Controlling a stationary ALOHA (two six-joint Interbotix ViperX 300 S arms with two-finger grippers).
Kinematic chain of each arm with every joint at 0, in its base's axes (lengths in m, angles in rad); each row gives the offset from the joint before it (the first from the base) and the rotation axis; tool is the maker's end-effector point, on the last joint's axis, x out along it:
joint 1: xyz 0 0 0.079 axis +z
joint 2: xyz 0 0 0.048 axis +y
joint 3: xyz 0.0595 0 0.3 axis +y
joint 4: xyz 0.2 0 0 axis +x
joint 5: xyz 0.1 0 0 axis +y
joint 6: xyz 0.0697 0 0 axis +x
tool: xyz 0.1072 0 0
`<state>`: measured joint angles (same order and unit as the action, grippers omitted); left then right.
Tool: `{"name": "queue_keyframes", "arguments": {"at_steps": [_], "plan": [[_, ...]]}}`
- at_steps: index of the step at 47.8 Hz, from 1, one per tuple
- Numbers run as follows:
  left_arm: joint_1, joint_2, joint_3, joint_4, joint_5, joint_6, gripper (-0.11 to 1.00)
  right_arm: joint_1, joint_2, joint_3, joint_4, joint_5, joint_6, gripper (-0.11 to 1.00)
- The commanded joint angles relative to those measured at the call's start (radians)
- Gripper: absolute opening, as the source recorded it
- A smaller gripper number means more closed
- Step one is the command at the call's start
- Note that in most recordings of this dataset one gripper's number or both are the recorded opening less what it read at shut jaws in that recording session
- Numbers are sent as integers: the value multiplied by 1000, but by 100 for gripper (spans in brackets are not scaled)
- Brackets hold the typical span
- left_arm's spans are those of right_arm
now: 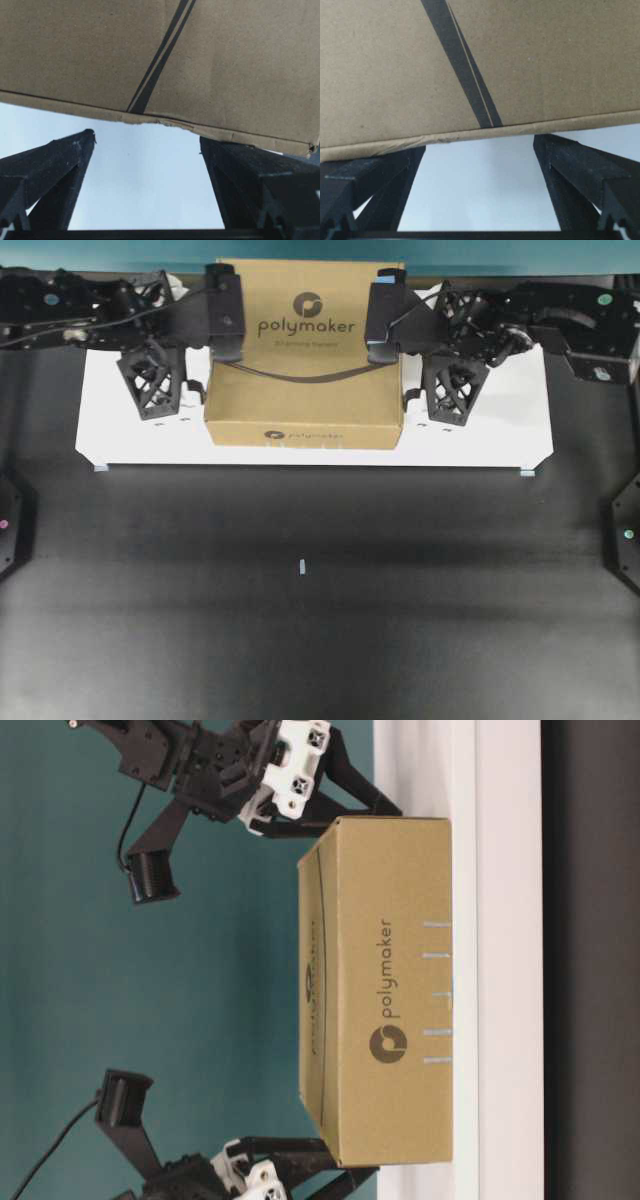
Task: Place the cardboard box on the stand after clamping it between your arms.
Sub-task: 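Carry the clamped box back and lower it onto the white stand, then release the box and pull both grippers outward away from it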
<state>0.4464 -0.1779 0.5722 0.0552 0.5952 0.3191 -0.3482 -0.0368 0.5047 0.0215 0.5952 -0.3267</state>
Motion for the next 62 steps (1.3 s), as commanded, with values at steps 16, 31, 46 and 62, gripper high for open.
{"name": "queue_keyframes", "arguments": {"at_steps": [16,31,46,62], "plan": [[15,-193,69,-9,-8,2,83,11,-192,110,14,-21,52,84],[-34,-457,137,-9,-32,-57,83,44,-408,219,21,-72,118,84],[-161,-729,291,-9,-187,-167,83,158,-591,351,20,-314,238,84],[-241,-919,364,-9,-189,-250,83,330,-799,479,18,-411,293,84]]}}
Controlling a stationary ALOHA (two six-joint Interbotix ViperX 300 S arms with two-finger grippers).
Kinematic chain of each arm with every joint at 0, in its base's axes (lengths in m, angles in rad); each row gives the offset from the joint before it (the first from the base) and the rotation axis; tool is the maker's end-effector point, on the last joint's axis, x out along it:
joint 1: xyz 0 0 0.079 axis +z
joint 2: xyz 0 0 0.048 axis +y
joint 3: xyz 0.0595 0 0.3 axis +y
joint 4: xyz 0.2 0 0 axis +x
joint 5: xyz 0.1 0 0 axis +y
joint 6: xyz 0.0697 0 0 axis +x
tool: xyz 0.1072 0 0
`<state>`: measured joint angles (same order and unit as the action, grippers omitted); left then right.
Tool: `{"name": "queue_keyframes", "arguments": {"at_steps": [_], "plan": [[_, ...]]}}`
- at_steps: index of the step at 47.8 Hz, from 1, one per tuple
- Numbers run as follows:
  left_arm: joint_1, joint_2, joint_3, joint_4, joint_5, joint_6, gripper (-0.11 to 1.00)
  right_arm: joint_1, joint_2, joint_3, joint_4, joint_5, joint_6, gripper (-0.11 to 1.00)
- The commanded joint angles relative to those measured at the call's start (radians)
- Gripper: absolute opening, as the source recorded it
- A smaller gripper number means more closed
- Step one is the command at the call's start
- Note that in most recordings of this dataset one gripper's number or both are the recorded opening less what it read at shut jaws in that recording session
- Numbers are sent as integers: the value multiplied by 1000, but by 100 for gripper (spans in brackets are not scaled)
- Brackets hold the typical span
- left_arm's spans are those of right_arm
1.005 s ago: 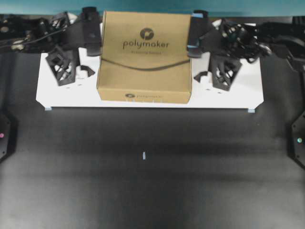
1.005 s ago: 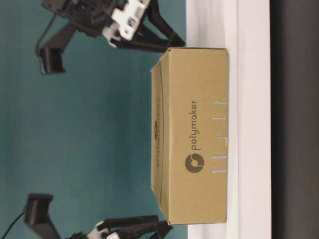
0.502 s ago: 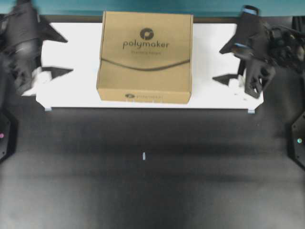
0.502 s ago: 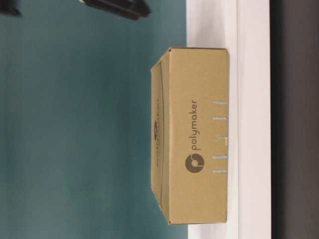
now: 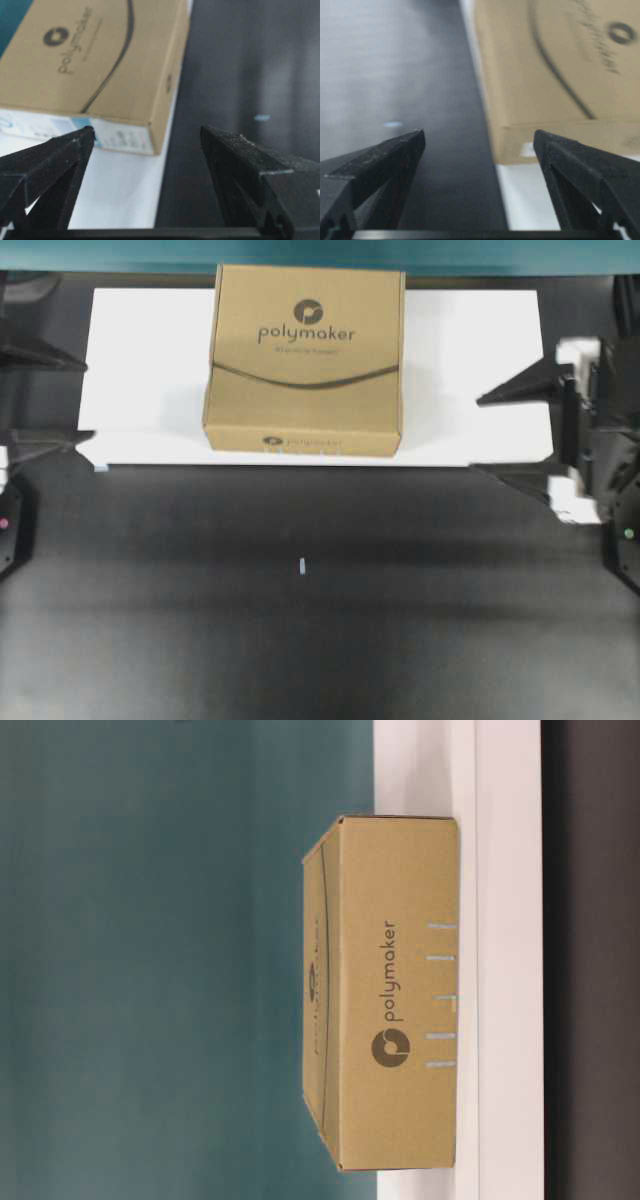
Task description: Place the cardboard box on the stand after clamping it between your arms.
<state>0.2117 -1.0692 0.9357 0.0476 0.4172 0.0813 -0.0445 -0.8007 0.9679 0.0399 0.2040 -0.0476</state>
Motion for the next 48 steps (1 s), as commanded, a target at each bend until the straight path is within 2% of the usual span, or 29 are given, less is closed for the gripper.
{"name": "queue_keyframes", "arguments": {"at_steps": [1,8,15,31,48], "plan": [[-8,-38,5,-2,-11,-20,83,35,-48,23,2,-21,15,84],[-21,-95,23,-2,-11,-74,83,77,-146,66,2,-37,57,84],[-26,-109,37,-2,-11,-109,82,81,-224,118,0,-69,87,84],[-28,-106,48,-2,-12,-114,82,81,-270,170,0,-97,130,82],[-29,-109,66,-2,2,-110,82,69,-281,175,0,-95,130,82]]}}
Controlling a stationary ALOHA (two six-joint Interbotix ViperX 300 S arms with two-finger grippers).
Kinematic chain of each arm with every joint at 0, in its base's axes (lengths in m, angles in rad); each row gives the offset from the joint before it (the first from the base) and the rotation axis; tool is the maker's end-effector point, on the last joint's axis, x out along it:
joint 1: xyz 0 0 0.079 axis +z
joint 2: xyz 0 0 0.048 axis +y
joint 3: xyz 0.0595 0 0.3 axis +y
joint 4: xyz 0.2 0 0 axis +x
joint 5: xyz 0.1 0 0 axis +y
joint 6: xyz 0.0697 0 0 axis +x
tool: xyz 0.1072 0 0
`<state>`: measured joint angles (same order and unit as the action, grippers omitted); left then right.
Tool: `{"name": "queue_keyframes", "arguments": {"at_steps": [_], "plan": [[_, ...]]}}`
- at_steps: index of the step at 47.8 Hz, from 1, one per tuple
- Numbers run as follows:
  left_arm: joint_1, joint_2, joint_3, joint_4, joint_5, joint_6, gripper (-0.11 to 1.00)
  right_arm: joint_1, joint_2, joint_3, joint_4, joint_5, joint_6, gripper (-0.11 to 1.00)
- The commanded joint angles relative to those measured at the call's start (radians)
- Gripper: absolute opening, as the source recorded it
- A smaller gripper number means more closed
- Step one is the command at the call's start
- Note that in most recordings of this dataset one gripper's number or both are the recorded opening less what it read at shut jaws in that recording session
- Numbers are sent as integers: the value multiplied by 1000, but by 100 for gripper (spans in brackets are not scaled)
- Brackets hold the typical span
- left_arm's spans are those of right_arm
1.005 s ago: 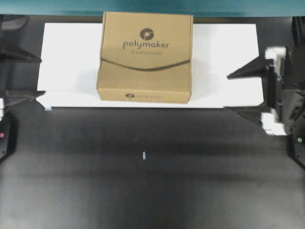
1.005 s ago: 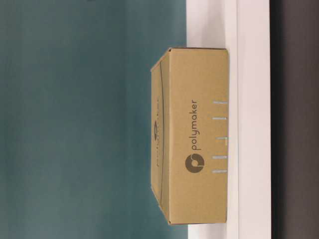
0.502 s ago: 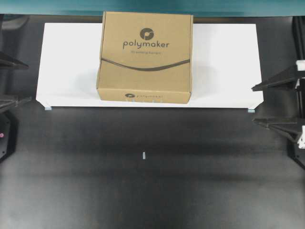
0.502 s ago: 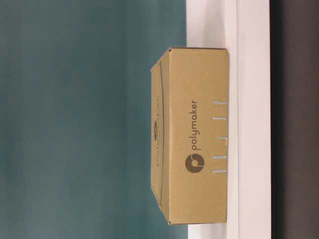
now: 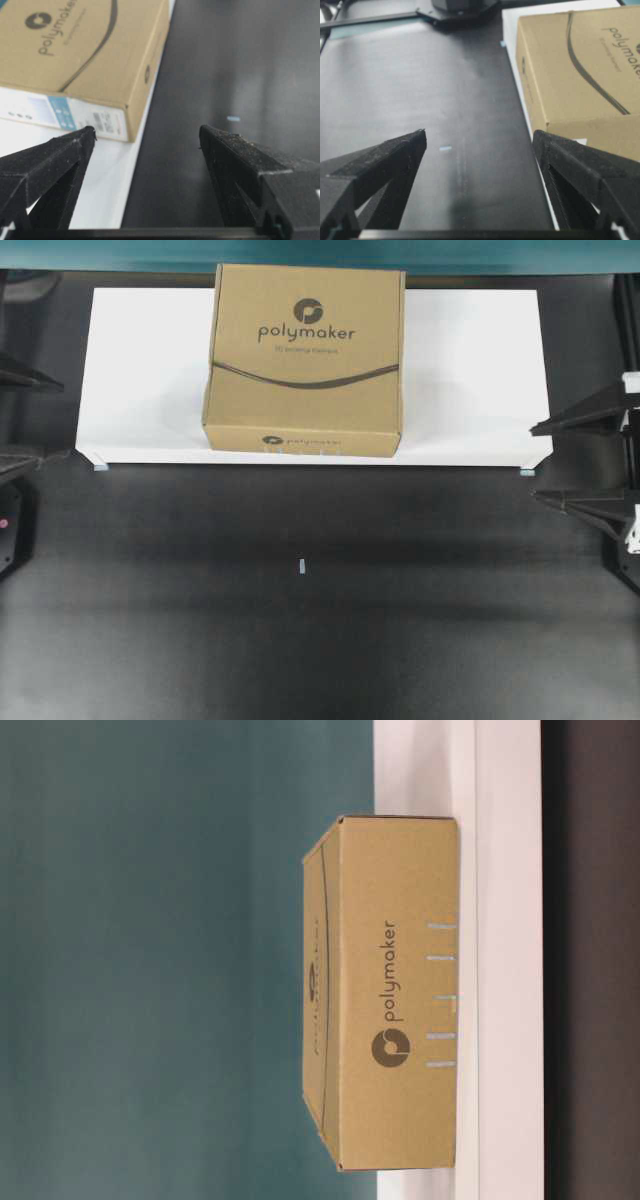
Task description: Place the cardboard box on the stand after clamping it between your arms.
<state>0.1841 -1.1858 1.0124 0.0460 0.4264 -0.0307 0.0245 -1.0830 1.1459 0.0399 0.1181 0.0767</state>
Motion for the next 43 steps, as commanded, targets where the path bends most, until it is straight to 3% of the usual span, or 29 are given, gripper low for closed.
{"name": "queue_keyframes", "arguments": {"at_steps": [1,16,43], "plan": [[-2,6,-11,0,-6,2,82,0,0,-3,-2,-9,6,82],[-2,-23,-6,0,-6,5,76,0,-31,8,-2,0,8,82],[-6,-57,26,0,-17,-3,76,-6,-91,34,-2,46,26,82]]}}
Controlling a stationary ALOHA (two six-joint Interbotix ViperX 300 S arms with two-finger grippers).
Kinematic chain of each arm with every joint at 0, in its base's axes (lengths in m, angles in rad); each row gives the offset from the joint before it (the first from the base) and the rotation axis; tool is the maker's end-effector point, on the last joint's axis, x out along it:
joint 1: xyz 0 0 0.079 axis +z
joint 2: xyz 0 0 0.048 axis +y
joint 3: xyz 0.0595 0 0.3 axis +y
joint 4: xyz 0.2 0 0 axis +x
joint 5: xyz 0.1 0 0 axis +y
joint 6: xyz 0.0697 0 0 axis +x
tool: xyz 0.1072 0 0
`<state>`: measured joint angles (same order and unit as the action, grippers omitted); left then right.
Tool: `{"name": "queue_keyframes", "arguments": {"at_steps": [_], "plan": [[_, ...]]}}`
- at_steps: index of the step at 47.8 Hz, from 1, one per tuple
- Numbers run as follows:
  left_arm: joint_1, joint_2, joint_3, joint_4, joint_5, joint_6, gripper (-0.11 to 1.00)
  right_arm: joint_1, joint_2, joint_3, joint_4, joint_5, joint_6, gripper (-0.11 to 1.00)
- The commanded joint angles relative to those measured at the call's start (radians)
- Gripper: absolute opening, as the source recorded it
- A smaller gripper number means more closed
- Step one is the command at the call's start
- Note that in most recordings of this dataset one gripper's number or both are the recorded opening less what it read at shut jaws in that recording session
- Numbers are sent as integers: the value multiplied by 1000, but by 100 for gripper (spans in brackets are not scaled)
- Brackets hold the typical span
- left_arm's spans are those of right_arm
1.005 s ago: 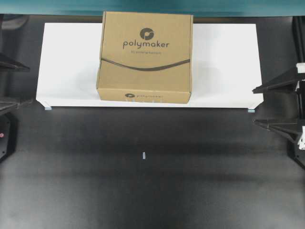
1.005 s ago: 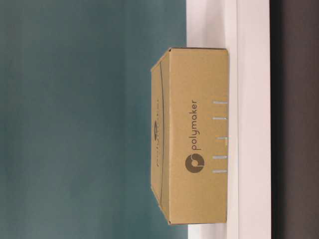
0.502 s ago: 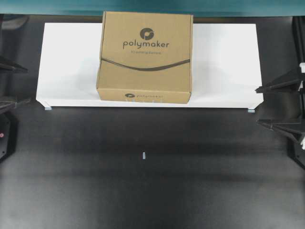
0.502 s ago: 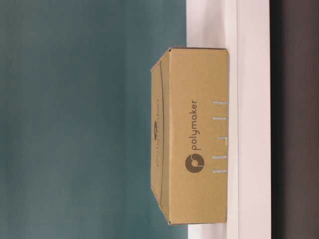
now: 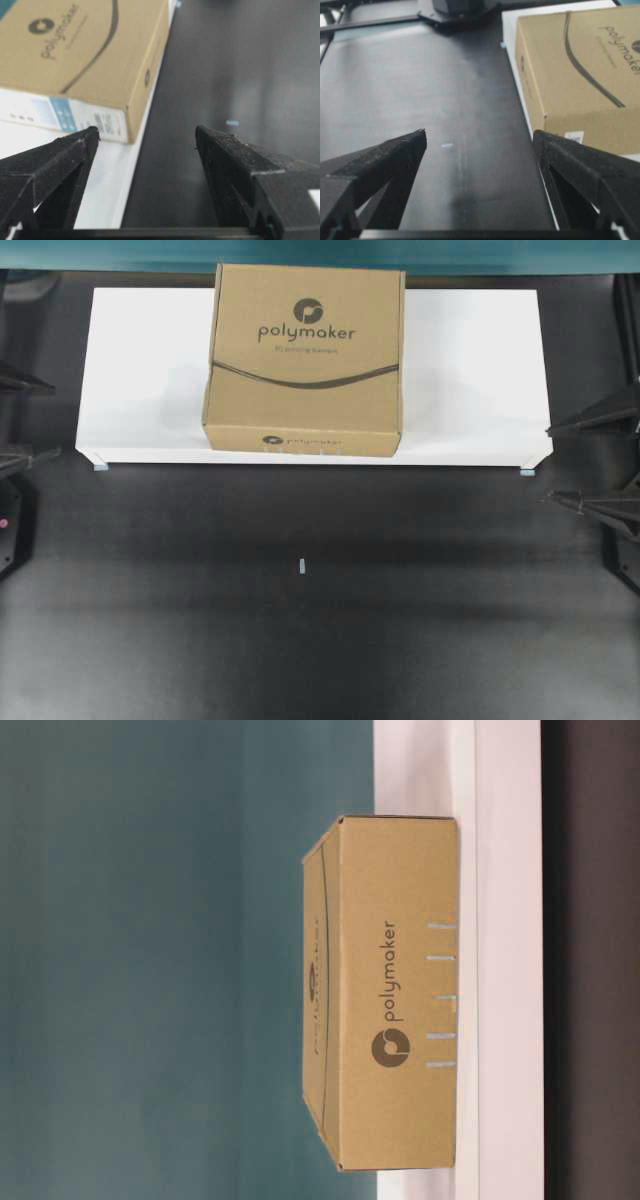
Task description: Place the cardboard box on the stand after clamping it between your arms.
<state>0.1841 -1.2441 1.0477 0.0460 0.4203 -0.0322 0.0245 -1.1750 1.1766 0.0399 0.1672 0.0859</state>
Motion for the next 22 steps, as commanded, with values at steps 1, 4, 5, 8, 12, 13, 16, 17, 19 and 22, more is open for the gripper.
{"name": "queue_keyframes", "arguments": {"at_steps": [1,4,5,8,12,13,16,17,19,22], "plan": [[-6,0,-8,-2,-11,-2,76,-8,0,5,0,-3,18,82],[-12,-3,-8,0,-14,-2,76,-17,2,8,0,-2,25,82],[-18,-3,-8,0,-18,-2,76,-20,0,9,-2,0,26,82],[-34,-3,-6,0,-31,-3,76,-31,0,9,0,12,31,82],[-75,-3,-3,0,-35,-3,75,-40,-5,9,-2,31,48,82],[-87,-3,-2,0,-35,-3,75,-40,-6,11,-2,32,52,82],[-130,-3,8,0,-35,-3,73,-40,-8,11,-2,32,67,82],[-138,-3,11,0,-37,-5,73,-40,-9,11,0,31,72,82],[-150,-3,17,0,-37,-6,71,-40,-11,9,-2,29,77,82],[-150,-3,23,0,-38,-9,70,-32,-20,6,-2,32,74,82]]}}
